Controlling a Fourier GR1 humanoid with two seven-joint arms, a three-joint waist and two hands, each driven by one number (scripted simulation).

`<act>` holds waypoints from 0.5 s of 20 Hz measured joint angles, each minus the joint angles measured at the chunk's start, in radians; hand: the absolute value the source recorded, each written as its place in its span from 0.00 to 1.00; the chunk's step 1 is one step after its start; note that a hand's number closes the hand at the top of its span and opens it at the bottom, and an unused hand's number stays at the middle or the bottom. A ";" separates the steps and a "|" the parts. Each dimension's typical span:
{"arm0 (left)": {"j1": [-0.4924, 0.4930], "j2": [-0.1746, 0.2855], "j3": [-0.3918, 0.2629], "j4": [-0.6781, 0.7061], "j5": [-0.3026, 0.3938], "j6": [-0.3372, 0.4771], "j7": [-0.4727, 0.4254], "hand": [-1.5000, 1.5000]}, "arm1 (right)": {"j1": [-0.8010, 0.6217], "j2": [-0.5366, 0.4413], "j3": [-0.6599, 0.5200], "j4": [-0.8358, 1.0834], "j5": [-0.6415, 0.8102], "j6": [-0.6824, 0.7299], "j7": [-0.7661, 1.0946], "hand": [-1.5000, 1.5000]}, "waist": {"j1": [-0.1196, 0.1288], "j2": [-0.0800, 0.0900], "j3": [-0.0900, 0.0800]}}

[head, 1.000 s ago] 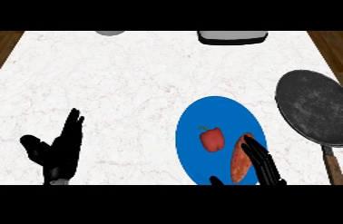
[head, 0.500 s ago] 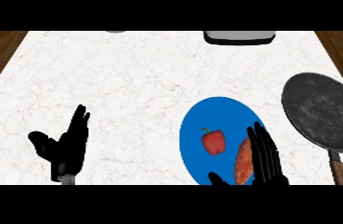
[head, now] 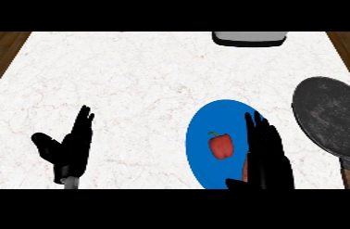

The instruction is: Pick the bell pepper from the plate and place it in the pan

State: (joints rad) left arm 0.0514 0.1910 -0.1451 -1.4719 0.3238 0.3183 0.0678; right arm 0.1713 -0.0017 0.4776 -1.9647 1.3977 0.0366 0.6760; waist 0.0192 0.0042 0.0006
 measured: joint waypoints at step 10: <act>0.000 -0.013 0.009 0.008 -0.008 -0.008 0.001 0.50 | -0.330 -0.001 -0.064 0.125 -0.189 0.384 0.236 0.00 | -0.007 -0.006 0.005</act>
State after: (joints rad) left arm 0.0517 0.1784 -0.1360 -1.4641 0.3155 0.3101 0.0687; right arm -0.1582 -0.0024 0.4140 -1.8398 1.2083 0.4202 0.9122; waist 0.0126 -0.0020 0.0054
